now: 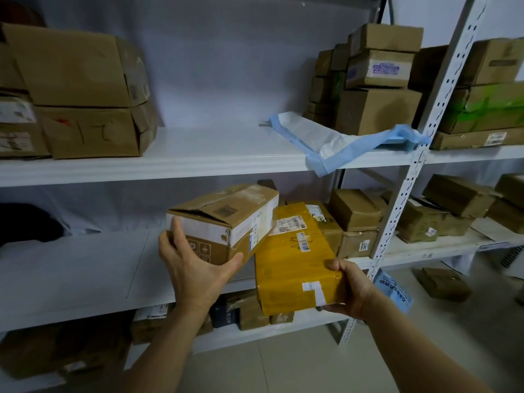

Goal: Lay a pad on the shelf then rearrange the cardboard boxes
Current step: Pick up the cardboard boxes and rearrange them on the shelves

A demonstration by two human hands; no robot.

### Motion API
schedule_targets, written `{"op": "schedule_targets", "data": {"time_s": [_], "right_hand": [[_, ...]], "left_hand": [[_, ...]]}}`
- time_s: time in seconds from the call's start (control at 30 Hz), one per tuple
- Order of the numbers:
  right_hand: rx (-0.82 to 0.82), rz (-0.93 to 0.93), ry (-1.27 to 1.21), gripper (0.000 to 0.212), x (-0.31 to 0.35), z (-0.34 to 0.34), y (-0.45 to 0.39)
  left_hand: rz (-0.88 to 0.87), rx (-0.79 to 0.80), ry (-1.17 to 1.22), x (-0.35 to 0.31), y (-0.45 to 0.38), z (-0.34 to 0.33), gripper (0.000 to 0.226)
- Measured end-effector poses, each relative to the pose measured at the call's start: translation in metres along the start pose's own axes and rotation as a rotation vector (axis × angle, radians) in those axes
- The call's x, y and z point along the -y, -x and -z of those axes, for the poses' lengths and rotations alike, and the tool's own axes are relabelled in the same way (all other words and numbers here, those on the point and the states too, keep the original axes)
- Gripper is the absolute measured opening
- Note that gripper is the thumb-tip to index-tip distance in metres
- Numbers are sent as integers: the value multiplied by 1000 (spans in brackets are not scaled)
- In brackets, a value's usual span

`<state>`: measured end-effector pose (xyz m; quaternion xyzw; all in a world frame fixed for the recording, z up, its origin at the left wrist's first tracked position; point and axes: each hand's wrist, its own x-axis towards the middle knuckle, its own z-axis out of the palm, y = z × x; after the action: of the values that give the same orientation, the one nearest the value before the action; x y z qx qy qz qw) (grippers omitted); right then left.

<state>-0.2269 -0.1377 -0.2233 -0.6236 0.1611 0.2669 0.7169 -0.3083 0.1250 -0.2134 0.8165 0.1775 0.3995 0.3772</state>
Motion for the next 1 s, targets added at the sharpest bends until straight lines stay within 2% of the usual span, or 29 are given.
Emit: {"op": "schedule_targets", "data": {"time_s": [0.2,0.4,0.5,0.63,0.83,1.0], "right_hand": [[-102,13,-89,17,20,24,-43],[-151,48,-100,21,54,58,-106],[-139,62,-113,32,83,81,-150],[-101,43,-116,36,121,110,-211],[-34,24,-144,14,151,133,-288],[-43,-14,-187,19,141,140,-328]], "left_hand": [[27,9,-20,-3,-14,-54,131],[61,-18,28,-13,-36,-128,128],[132,-25,44,-24,-49,-178,129],[201,-43,53,-35,-68,-243,132],[313,-153,40,-36,-88,-310,131],[310,-199,-3,-27,-91,-341,130]]}}
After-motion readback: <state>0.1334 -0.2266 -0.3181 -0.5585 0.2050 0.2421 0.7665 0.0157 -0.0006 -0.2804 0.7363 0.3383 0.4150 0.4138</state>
